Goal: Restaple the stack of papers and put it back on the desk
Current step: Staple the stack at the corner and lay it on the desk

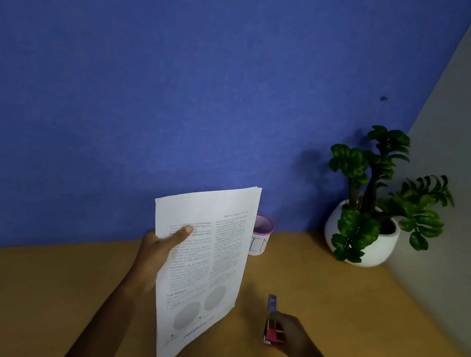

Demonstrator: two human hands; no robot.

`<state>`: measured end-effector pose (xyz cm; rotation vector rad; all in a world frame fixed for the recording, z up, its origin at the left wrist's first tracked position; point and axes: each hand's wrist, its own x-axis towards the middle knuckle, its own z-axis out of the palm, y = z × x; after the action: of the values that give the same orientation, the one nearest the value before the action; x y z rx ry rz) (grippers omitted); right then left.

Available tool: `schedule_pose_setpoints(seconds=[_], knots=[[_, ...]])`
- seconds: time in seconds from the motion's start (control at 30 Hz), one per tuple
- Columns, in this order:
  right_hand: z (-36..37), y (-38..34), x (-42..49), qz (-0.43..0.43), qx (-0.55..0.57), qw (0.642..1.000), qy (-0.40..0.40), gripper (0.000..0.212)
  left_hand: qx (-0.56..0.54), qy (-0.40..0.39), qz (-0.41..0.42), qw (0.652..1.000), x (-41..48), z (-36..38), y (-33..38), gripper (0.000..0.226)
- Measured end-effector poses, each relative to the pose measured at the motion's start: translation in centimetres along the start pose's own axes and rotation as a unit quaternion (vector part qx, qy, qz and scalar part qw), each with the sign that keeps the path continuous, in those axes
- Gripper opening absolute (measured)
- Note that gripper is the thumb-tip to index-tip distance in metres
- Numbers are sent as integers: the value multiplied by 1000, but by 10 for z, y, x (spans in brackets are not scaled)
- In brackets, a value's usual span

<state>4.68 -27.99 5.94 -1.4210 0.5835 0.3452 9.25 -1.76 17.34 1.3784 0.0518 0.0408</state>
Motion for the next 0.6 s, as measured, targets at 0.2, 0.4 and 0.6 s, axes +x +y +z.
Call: schedule_pose_setpoints(seconds=[0.2,0.4,0.6], knots=[[13,-56,-27,-132,222,966,-22,10,18,-70,4,997,-5,-1,5,15],[25,-112,-55,-316,141,938,20,9,26,-62,10,998,-9,4,1,15],[31,-113,-61,-363,67,927,64,14,26,-44,2,999,-14,4,-2,21]])
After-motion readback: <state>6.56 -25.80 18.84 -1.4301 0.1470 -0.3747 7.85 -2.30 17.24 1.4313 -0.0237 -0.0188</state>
